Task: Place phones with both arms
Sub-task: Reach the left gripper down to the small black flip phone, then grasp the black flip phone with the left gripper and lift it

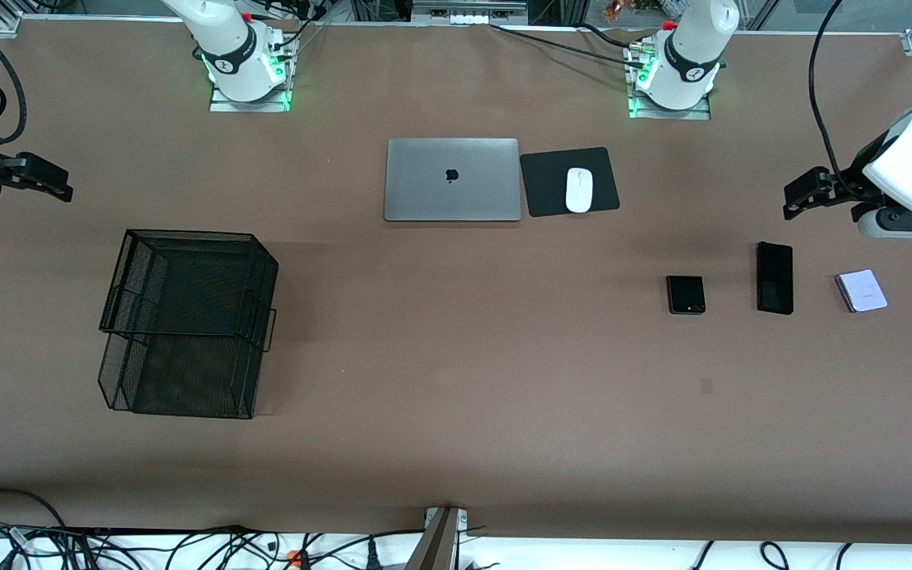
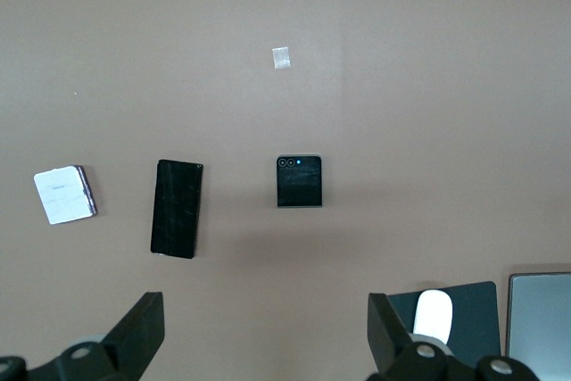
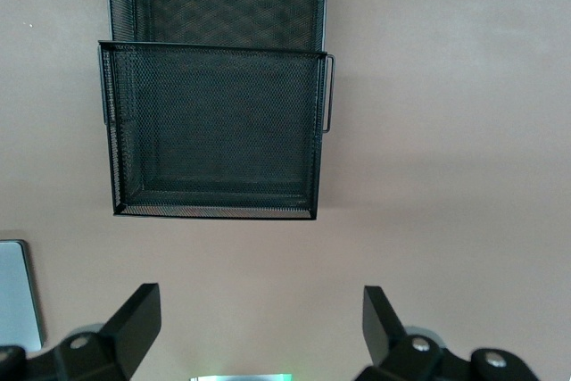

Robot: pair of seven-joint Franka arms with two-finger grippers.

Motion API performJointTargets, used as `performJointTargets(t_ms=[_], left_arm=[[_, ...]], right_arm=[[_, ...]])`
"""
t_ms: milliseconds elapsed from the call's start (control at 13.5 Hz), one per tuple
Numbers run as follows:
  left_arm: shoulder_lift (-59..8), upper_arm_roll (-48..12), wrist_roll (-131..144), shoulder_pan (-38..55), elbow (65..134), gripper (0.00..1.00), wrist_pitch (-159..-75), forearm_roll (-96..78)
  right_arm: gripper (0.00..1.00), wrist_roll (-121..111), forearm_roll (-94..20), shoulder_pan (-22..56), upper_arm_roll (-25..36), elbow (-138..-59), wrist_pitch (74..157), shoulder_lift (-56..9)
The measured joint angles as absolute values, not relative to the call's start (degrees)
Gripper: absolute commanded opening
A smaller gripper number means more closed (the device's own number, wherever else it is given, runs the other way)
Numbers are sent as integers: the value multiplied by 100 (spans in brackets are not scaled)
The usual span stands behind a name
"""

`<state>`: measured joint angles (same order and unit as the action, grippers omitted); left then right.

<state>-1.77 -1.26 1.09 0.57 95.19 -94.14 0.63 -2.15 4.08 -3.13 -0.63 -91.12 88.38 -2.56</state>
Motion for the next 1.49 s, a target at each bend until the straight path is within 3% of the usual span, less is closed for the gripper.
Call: performJointTargets(t_ms=[520,743,1189,1486], left_arm=[[-1537,-135,104,48,9495,100,-9601,63],[-1951,-211,104,82,10036,100,-10833,63],[-2024,-275,106,76,12181,100,-13760,66],[-2245,-275,106,76,12616,100,-14399,66]], right_arm=[[100,-215,408,-315,-63,-9114,8843,-256],[100,-215,408,-316,-63,-9114,8847,-256],[100,-202,408,-316,-64,-9116,8844,-280],[100,-200,408,-316,-65,-9116,8844,-303]])
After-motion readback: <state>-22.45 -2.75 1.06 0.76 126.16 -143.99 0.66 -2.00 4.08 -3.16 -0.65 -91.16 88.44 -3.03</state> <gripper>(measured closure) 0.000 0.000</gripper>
